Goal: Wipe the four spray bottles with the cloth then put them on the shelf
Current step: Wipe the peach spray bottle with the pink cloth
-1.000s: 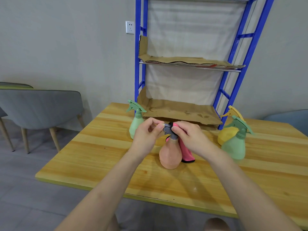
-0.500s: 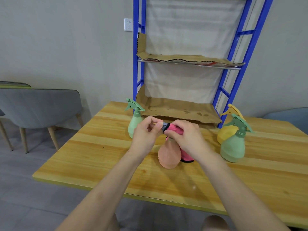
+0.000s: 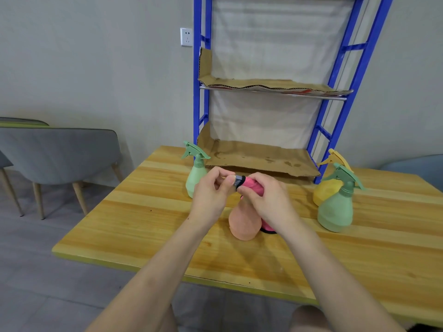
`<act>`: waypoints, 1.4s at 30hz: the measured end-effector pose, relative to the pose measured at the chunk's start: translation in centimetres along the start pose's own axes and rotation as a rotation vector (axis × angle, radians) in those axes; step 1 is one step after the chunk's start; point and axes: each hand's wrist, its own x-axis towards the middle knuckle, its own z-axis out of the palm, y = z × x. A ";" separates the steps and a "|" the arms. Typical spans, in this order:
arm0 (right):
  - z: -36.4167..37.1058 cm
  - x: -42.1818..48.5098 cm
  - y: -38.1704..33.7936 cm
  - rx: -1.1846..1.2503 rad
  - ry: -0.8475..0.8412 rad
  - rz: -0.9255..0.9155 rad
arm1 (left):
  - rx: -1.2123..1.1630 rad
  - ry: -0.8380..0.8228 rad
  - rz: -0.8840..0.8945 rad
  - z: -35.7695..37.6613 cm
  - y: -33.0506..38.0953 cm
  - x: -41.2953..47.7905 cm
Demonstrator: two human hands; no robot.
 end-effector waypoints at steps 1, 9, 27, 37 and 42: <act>0.2 -0.1 0.0 0.025 0.027 0.011 | -0.009 0.001 0.000 0.0 0.0 0.0; -0.8 0.1 0.4 0.047 -0.070 -0.059 | 0.040 -0.074 -0.021 -0.5 0.5 0.6; -0.4 -0.8 0.4 -0.023 -0.046 0.020 | 0.066 0.000 -0.016 0.5 0.8 -0.6; -0.8 -0.4 -0.3 -0.034 -0.067 0.086 | 0.117 0.028 -0.004 0.8 0.9 -0.7; -1.3 -0.7 0.6 -0.002 -0.120 0.048 | 0.117 -0.004 0.008 0.5 0.6 -0.5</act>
